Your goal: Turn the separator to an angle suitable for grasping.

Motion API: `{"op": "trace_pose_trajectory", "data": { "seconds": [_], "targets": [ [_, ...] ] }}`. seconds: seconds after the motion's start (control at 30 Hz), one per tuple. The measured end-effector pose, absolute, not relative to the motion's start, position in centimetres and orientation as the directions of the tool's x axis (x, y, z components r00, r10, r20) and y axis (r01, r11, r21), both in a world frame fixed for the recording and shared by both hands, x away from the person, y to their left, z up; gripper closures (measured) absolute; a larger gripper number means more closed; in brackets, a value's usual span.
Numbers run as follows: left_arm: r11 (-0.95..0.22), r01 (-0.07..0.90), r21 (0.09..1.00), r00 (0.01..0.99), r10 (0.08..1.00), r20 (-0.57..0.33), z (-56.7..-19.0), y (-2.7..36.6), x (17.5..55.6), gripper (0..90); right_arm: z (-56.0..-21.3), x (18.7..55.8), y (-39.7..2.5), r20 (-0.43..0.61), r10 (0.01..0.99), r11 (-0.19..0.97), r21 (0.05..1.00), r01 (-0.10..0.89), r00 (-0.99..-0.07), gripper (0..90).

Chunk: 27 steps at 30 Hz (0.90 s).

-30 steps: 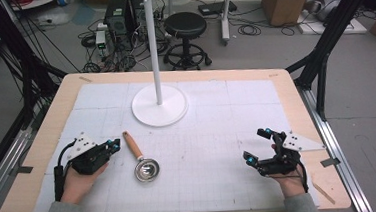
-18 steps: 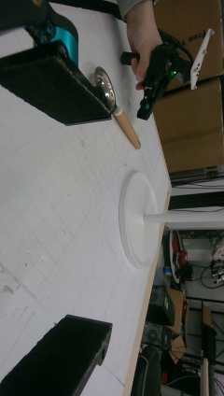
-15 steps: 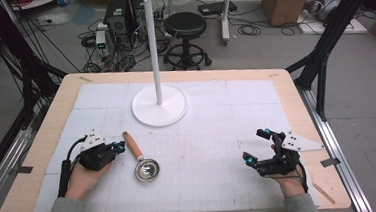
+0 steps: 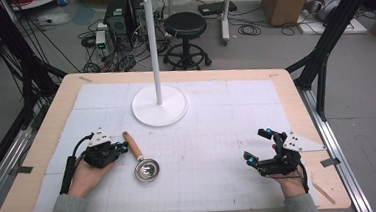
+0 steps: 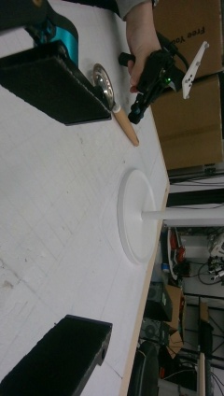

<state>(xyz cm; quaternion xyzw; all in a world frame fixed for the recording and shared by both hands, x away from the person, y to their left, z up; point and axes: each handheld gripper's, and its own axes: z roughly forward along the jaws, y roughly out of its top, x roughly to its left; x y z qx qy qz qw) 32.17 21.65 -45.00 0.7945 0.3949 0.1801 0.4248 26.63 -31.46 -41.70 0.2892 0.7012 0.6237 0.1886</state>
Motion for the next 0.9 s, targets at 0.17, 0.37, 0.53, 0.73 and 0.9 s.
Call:
{"op": "trace_pose_trajectory", "data": {
  "seconds": [0.17,0.37,0.53,0.73,0.9],
  "targets": [
    [-0.334,0.486,0.808,0.626,0.778,-0.055,-45.0,21.1,32.4,89.8,-41.7,26.7,-31.6,0.093,0.645,0.056,0.984,0.168,-0.758,0.8],
    [-0.341,0.5,0.796,0.617,0.786,-0.05,-45.1,20.9,32.7,89.8,-41.8,26.7,-31.6,0.092,0.646,0.057,0.984,0.168,-0.758,0.8],
    [-0.365,0.488,0.793,0.633,0.773,-0.034,-45.0,20.3,33.0,89.8,-41.7,26.6,-31.5,0.101,0.647,0.053,0.983,0.176,-0.756,0.8],
    [-0.359,0.462,0.811,0.64,0.768,-0.025,-44.4,20.2,32.6,89.8,-41.8,26.7,-31.7,0.097,0.647,0.054,0.983,0.173,-0.757,0.8],
    [-0.356,0.421,0.835,0.677,0.736,-0.028,-43.3,19.5,32.1,89.8,-41.9,26.9,-31.6,0.097,0.645,0.059,0.983,0.176,-0.758,0.8]
  ]
}}
